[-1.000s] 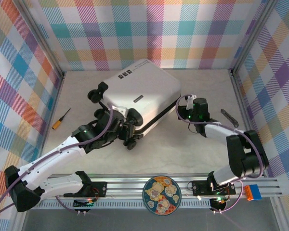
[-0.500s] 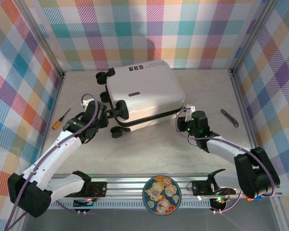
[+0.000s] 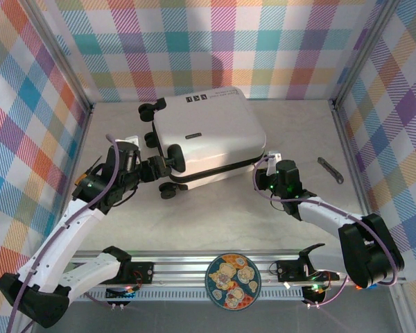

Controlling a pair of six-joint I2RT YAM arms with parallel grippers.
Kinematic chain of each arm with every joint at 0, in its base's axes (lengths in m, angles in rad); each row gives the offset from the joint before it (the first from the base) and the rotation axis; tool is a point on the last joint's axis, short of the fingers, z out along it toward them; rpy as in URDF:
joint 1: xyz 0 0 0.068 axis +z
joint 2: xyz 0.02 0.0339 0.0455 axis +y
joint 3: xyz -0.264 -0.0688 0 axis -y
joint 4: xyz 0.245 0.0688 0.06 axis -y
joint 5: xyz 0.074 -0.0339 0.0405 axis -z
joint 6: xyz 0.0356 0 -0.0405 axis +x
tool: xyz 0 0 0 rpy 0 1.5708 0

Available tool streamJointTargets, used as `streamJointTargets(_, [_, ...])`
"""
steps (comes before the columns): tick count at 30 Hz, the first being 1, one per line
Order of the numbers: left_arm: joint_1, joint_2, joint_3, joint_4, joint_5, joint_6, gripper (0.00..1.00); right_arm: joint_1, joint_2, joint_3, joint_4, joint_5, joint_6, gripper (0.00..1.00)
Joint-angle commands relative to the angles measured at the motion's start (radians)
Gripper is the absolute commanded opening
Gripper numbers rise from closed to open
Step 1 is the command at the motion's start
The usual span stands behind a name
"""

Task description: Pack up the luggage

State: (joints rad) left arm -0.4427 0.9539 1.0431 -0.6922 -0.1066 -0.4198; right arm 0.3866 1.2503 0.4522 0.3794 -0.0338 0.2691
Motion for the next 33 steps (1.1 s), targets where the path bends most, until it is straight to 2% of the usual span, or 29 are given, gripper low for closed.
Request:
streamJointTargets(1, [-0.004,0.011,-0.027,0.063,0.114,-0.029,0.7,0.005,0.0,0.005,0.018,-0.001,-0.011,0.0])
streamJointTargets(7, [-0.004,0.092,-0.038,0.081,0.117,-0.032,0.7,0.005,-0.002,0.009,0.009,0.0,-0.011,0.0])
streamJointTargets(16, [-0.004,0.145,-0.075,0.094,0.063,-0.03,0.7,0.005,-0.002,0.011,0.005,0.002,-0.009,0.0])
streamJointTargets(18, [-0.001,0.162,-0.082,0.106,0.029,-0.028,0.67,0.004,0.004,0.017,-0.003,0.013,-0.01,0.0])
streamJointTargets(25, [0.014,0.195,-0.095,0.135,-0.033,-0.024,0.45,-0.014,0.026,0.052,-0.043,0.051,-0.025,0.0])
streamJointTargets(33, [0.052,0.182,-0.093,0.138,-0.05,0.002,0.43,-0.12,0.042,0.1,-0.123,0.05,0.001,0.0])
